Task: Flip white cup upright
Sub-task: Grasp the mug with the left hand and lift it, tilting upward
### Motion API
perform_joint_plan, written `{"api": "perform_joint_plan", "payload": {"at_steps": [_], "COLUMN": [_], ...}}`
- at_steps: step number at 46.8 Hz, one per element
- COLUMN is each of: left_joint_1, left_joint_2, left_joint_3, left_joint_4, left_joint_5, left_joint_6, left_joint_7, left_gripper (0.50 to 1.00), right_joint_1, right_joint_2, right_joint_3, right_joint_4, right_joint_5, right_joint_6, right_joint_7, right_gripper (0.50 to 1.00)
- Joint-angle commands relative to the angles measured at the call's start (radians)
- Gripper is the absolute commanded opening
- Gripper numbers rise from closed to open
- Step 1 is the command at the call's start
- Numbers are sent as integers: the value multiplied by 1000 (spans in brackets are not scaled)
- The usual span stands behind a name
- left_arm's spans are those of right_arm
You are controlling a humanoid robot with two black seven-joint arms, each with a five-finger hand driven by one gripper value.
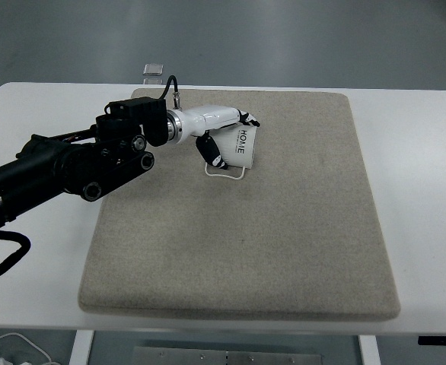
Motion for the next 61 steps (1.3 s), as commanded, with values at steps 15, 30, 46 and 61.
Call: {"api": "perform_joint_plan", "payload": {"at_steps": [15, 30, 46, 61], "left_joint_1": [-3, 2, 3, 71], "left_joint_2": [3, 35, 114, 126], "left_joint_3": [-8, -77, -82, -82], "left_joint_4": [1, -9, -16, -13], "left_joint_5": [-15, -215, -564, -722], "left_joint_6": [1, 1, -16, -24], "left_joint_7": [-4, -43, -224, -385], "left_gripper": [500, 500, 500, 500], "right_joint_1": [0, 0, 0, 0], "right_joint_2": [0, 0, 0, 0], "right_joint_3": [0, 0, 0, 0], "right_joint_4": [0, 0, 0, 0], "right_joint_5": [0, 0, 0, 0], "right_joint_6": [0, 0, 0, 0], "right_joint_7": [0, 0, 0, 0], "right_gripper": [930, 930, 930, 930]}}
